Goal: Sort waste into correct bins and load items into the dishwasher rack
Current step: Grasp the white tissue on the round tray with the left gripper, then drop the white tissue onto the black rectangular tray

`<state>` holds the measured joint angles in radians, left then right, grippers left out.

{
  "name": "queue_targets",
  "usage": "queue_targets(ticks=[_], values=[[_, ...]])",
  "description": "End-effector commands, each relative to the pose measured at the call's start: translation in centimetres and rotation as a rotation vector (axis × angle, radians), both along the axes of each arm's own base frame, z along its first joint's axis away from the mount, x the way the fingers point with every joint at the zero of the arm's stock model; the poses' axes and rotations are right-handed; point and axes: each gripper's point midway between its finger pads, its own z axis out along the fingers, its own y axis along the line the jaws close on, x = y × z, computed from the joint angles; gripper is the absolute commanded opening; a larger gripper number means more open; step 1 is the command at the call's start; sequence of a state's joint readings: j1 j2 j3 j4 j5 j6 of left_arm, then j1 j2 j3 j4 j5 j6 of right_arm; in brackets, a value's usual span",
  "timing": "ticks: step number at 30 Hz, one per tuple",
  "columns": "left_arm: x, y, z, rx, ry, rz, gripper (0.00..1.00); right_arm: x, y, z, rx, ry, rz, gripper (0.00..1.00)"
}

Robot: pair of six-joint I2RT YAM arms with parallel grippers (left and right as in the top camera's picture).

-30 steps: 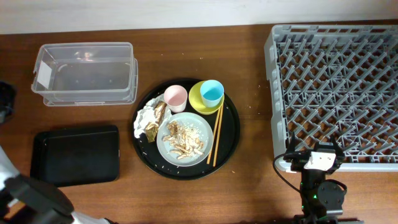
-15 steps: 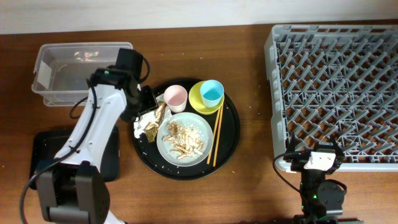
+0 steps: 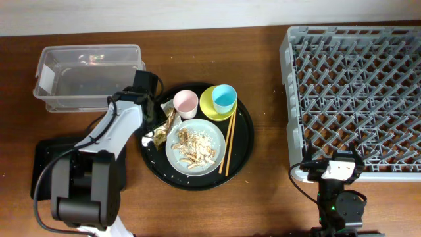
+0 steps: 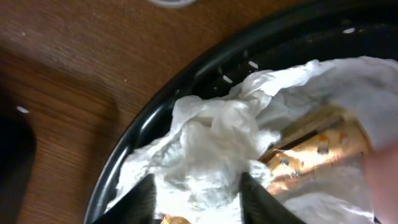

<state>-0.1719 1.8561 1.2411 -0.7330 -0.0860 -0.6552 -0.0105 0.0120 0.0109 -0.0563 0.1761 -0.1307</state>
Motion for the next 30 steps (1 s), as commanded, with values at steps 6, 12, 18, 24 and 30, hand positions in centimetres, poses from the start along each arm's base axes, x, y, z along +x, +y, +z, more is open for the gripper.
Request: queue_targets(ticks=[6, 12, 18, 24, 30], values=[[0.0, -0.3, -0.3, -0.037, 0.007, 0.007, 0.01, 0.0, -0.1, -0.3, 0.003, 0.006, -0.011, 0.98], [-0.6, 0.1, 6.7, -0.057, -0.121, 0.008, 0.01, 0.0, -0.1, -0.3, 0.003, 0.006, -0.011, 0.98], [-3.6, 3.4, 16.9, -0.008, -0.36, 0.078, 0.01, 0.0, -0.1, -0.3, 0.003, 0.006, -0.011, 0.98], [-9.9, 16.7, 16.9, 0.329, -0.264, 0.535, 0.01, 0.0, -0.1, -0.3, 0.003, 0.006, -0.011, 0.98], [-13.7, 20.6, 10.3, 0.304, -0.107, 0.841, 0.36, 0.0, -0.1, -0.3, 0.003, 0.006, -0.01, 0.98]])
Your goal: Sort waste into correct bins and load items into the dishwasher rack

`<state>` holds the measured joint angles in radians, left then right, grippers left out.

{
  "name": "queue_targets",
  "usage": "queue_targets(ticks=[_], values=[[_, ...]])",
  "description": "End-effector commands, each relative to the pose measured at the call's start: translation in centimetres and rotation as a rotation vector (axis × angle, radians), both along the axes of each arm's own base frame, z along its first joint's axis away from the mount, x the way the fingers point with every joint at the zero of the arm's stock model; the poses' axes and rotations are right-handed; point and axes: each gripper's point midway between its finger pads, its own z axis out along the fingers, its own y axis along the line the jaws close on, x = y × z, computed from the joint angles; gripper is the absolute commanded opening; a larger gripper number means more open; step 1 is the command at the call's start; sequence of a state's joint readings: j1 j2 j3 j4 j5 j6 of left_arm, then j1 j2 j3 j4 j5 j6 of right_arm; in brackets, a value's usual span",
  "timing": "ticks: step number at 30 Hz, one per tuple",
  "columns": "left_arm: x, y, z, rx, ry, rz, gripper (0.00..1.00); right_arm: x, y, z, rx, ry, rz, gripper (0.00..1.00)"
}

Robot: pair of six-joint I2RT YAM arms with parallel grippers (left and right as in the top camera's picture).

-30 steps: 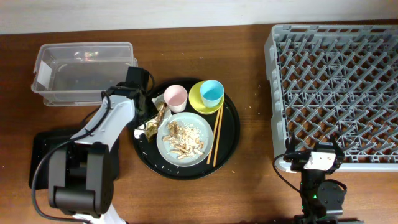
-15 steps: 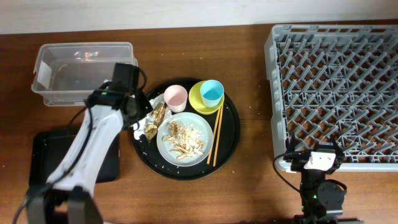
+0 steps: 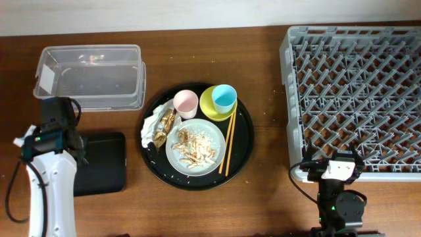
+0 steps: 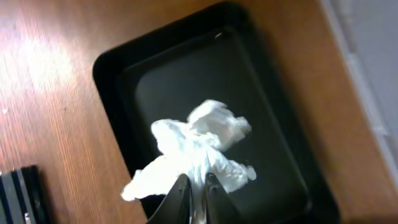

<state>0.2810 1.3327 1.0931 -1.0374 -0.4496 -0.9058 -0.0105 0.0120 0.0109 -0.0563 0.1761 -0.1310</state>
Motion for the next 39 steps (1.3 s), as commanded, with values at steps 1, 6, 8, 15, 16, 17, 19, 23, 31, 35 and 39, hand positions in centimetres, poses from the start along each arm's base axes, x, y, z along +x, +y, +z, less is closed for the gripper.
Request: queue_targets(ticks=[1, 6, 8, 15, 16, 17, 19, 23, 31, 35, 39], values=[[0.2, 0.5, -1.5, -0.017, 0.002, 0.062, 0.87, 0.0, -0.1, -0.3, 0.003, 0.006, -0.011, 0.98], [1.6, -2.0, -2.1, -0.153, 0.004, -0.133, 0.99, 0.0, -0.1, -0.3, 0.003, 0.006, -0.011, 0.98], [6.0, -7.6, -0.1, -0.319, -0.154, -0.588, 0.94, 0.0, -0.1, -0.3, 0.003, 0.006, -0.011, 0.98], [9.6, -18.8, 0.0, -0.394, -0.207, -1.018, 0.66, 0.0, -0.1, -0.3, 0.003, 0.006, -0.011, 0.98], [9.7, -19.6, -0.5, -0.394, -0.189, -1.045, 0.66, 0.0, -0.1, -0.3, 0.003, 0.006, -0.011, 0.98], [9.9, -20.5, -1.1, -0.358, -0.153, -1.094, 0.66, 0.0, -0.1, -0.3, 0.003, 0.006, -0.011, 0.98], [10.1, -21.2, -2.2, -0.243, -0.065, -1.132, 0.67, 0.0, -0.1, -0.3, 0.003, 0.006, -0.011, 0.98], [11.8, -23.6, -2.7, -0.076, -0.036, -1.283, 0.63, 0.0, -0.1, -0.3, 0.003, 0.006, -0.011, 0.98], [11.9, -28.2, -9.5, -0.06, 0.142, -1.525, 0.61, 0.0, -0.1, -0.3, 0.003, 0.006, -0.011, 0.98], [12.2, -27.9, -11.5, -0.051, 0.185, -1.513, 0.6, 0.0, -0.1, -0.3, 0.003, 0.006, -0.011, 0.99], [13.2, -26.8, -11.4, 0.032, 0.197, -1.476, 0.43, 0.0, -0.1, -0.3, 0.003, 0.006, -0.011, 0.98]])
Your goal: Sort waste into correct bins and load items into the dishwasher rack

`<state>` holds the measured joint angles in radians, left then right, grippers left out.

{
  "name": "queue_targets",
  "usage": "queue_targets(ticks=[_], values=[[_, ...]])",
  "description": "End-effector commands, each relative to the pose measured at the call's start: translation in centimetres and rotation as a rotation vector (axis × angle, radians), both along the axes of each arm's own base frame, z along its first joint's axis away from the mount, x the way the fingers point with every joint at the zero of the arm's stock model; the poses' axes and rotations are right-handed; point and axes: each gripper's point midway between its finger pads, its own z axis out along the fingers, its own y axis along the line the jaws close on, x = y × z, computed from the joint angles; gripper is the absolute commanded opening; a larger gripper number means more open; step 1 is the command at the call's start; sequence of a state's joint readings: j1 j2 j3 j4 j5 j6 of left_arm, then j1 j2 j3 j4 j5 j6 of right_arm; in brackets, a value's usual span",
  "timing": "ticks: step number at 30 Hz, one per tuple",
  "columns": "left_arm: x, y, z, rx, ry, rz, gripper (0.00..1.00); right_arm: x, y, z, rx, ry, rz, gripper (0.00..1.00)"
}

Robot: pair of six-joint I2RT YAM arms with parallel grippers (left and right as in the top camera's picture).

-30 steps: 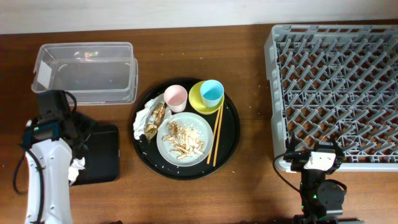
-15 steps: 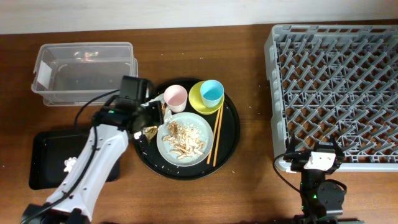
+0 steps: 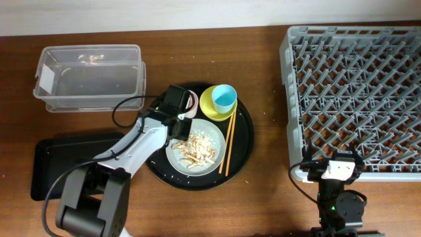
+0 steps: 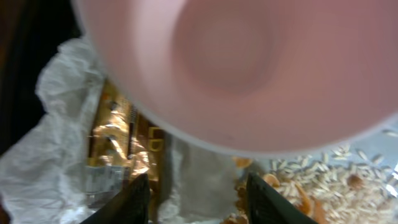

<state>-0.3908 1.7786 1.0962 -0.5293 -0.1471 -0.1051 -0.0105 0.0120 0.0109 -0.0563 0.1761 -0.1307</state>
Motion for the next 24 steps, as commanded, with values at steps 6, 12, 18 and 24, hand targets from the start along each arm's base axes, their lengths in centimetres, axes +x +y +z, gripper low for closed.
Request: queue_targets(ticks=[6, 12, 18, 24], values=[[1.4, 0.3, 1.1, 0.024, -0.049, 0.016, 0.15, 0.0, -0.1, -0.3, 0.003, 0.006, -0.011, 0.98], [1.1, 0.3, 6.3, -0.05, -0.143, 0.082, 0.01, 0.0, -0.1, -0.3, 0.003, 0.006, -0.01, 0.98], [-0.2, 0.9, 15.1, -0.177, -0.335, 0.143, 0.01, 0.0, -0.1, -0.3, 0.003, 0.006, -0.01, 0.98], [-1.0, 3.7, 20.3, -0.165, -0.506, 0.264, 0.01, 0.0, -0.1, -0.3, 0.003, 0.006, -0.011, 0.98]])
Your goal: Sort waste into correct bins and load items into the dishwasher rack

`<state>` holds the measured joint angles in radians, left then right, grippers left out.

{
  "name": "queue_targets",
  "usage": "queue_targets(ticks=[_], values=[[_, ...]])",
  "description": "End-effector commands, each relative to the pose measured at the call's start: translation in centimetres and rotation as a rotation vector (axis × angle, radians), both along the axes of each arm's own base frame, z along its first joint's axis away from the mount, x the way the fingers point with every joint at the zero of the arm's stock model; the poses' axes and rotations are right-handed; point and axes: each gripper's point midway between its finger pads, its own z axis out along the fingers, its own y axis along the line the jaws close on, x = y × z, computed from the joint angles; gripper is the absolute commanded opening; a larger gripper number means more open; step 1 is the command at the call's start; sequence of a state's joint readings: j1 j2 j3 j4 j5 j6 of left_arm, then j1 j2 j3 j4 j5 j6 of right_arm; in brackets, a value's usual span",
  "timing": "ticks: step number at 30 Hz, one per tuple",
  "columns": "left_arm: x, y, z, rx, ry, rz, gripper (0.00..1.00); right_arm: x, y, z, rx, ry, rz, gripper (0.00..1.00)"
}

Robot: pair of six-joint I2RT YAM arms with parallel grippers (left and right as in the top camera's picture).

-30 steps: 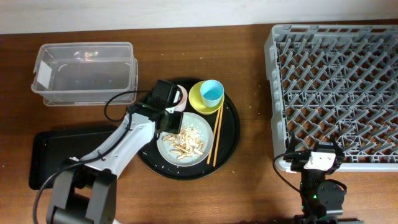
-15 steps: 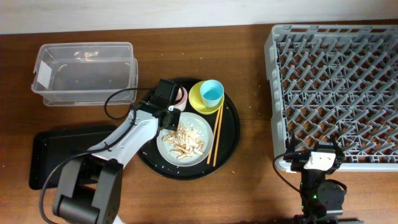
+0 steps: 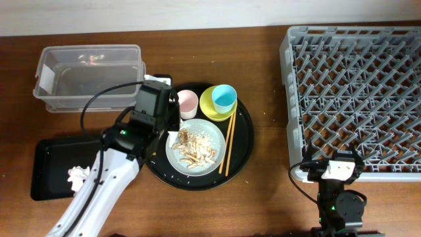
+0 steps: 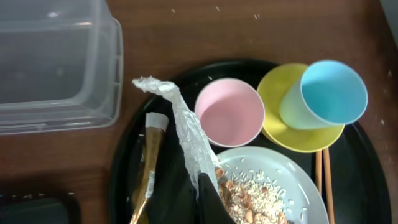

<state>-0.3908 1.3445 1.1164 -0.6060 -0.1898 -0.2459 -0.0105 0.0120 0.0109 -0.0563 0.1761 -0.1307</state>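
My left gripper (image 4: pixel 199 183) is shut on a strip of clear plastic film (image 4: pixel 180 121), which stands up from the fingers above the round black tray (image 4: pixel 121 168). Beside it on the tray lies a gold wrapper (image 4: pixel 148 168). The tray also holds a pink cup (image 4: pixel 229 112), a blue cup (image 4: pixel 326 93) on a yellow plate (image 4: pixel 305 132), a white plate of food scraps (image 3: pixel 195 146) and chopsticks (image 3: pixel 230 141). A crumpled napkin (image 3: pixel 79 174) lies in the black bin (image 3: pixel 49 158). My right gripper (image 3: pixel 339 168) rests at the table's front edge.
A clear plastic bin (image 3: pixel 89 76) stands at the back left, just beyond the tray. The grey dishwasher rack (image 3: pixel 355 92) fills the right side of the table. Bare wood lies between tray and rack.
My left gripper was open, low over the wrapper and film beside the pink cup. Now it is shut on the film and higher above the tray. The gold wrapper stays on the tray.
First my left gripper stood open around the crumpled napkin on the tray. Then it held the napkin over the black bin. After that it was open back at the tray. The napkin now lies in the black bin, and the gripper holds the plastic film.
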Motion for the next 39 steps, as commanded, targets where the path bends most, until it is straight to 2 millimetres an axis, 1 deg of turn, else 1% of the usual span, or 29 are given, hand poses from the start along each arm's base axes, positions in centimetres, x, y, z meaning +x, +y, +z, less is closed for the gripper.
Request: queue_targets(ticks=[1, 3, 4, 5, 7, 9, 10, 12, 14, 15, 16, 17, 18, 20, 22, 23, 24, 25, 26, 27, 28, 29, 30, 31, 32, 33, 34, 36, 39], values=[[-0.4, 3.6, 5.4, 0.03, -0.171, 0.175, 0.01, 0.0, -0.1, -0.3, 0.003, 0.006, -0.01, 0.98], [-1.7, 7.5, 7.8, 0.144, -0.248, 0.322, 0.01, 0.0, -0.1, -0.3, 0.003, 0.006, -0.011, 0.98], [-2.5, 9.3, 8.4, 0.182, -0.26, 0.384, 0.01, 0.0, -0.1, -0.3, 0.003, 0.007, -0.011, 0.98], [-3.0, 11.2, 8.1, 0.168, -0.242, 0.467, 0.01, 0.0, -0.1, -0.3, 0.003, 0.007, -0.01, 0.98], [-4.1, 16.3, 6.5, 0.12, -0.185, 0.701, 0.01, 0.0, -0.1, -0.3, 0.003, 0.007, -0.011, 0.98], [-5.9, 21.2, 5.2, 0.068, -0.151, 0.947, 0.01, 0.0, -0.1, -0.3, 0.003, 0.006, -0.011, 0.98], [-6.4, 22.4, 4.6, 0.05, -0.135, 1.006, 0.01, 0.0, -0.1, -0.3, 0.003, 0.007, -0.011, 0.98], [-7.3, 25.1, 2.0, 0.01, -0.041, 1.097, 0.01, 0.0, -0.1, -0.3, 0.003, 0.006, -0.011, 0.99], [-7.8, 26.2, -1.0, -0.034, 0.062, 1.13, 0.01, 0.0, -0.1, -0.3, 0.003, 0.006, -0.01, 0.98], [-7.9, 26.4, -2.1, -0.049, 0.1, 1.138, 0.24, 0.0, -0.1, -0.3, 0.003, 0.006, -0.01, 0.98], [-7.8, 26.4, -3.3, -0.075, 0.146, 1.136, 0.75, 0.0, -0.1, -0.3, 0.003, 0.007, -0.011, 0.99], [-7.6, 26.2, -3.8, -0.087, 0.166, 1.127, 0.87, 0.0, -0.1, -0.3, 0.003, 0.007, -0.01, 0.98], [-7.4, 25.5, -4.2, -0.124, 0.184, 1.103, 0.94, 0.0, -0.1, -0.3, 0.003, 0.007, -0.011, 0.98], [-6.6, 23.4, -3.9, -0.176, 0.211, 0.947, 0.93, 0.0, -0.1, -0.3, 0.003, 0.007, -0.011, 0.98], [-4.8, 19.9, -1.2, -0.22, 0.134, 0.661, 0.89, 0.0, -0.1, -0.3, 0.003, 0.007, -0.011, 0.98], [-3.6, 16.6, 1.3, -0.254, 0.051, 0.437, 0.74, 0.0, -0.1, -0.3, 0.003, 0.007, -0.01, 0.98], [-3.0, 13.2, 3.3, -0.283, -0.011, 0.244, 0.61, 0.0, -0.1, -0.3, 0.003, 0.006, -0.011, 0.98], [-2.8, 10.6, 4.1, -0.294, -0.036, 0.141, 0.57, 0.0, -0.1, -0.3, 0.003, 0.006, -0.011, 0.98], [-2.7, 9.0, 4.0, -0.286, -0.028, 0.092, 0.54, 0.0, -0.1, -0.3, 0.003, 0.006, -0.011, 0.98], [-2.2, 6.9, 3.0, -0.273, 0.001, 0.017, 0.53, 0.0, -0.1, -0.3, 0.003, 0.007, -0.011, 0.98], [-1.8, 5.6, 1.9, -0.244, 0.029, -0.047, 0.53, 0.0, -0.1, -0.3, 0.003, 0.006, -0.011, 0.98], [-1.1, 5.2, -0.5, -0.171, 0.085, -0.051, 0.54, 0.0, -0.1, -0.3, 0.003, 0.007, -0.011, 0.98], [-0.7, 5.4, -1.9, -0.131, 0.119, -0.032, 0.53, 0.0, -0.1, -0.3, 0.003, 0.007, -0.011, 0.98], [-0.3, 4.8, -5.6, -0.095, 0.222, -0.036, 0.5, 0.0, -0.1, -0.3, 0.003, 0.006, -0.011, 0.98], [-0.3, 4.3, -7.5, -0.083, 0.277, -0.051, 0.46, 0.0, -0.1, -0.3, 0.003, 0.007, -0.01, 0.98], [-0.3, 3.9, -9.2, -0.064, 0.321, -0.065, 0.45, 0.0, -0.1, -0.3, 0.003, 0.007, -0.011, 0.98], [-0.2, 4.4, -10.8, -0.01, 0.355, -0.041, 0.45, 0.0, -0.1, -0.3, 0.003, 0.006, -0.01, 0.98], [-0.1, 6.0, -12.6, 0.094, 0.39, 0.013, 0.47, 0.0, -0.1, -0.3, 0.003, 0.007, -0.011, 0.98], [-0.1, 6.4, -15.1, 0.123, 0.448, 0.026, 0.52, 0.0, -0.1, -0.3, 0.003, 0.007, -0.011, 0.98]])
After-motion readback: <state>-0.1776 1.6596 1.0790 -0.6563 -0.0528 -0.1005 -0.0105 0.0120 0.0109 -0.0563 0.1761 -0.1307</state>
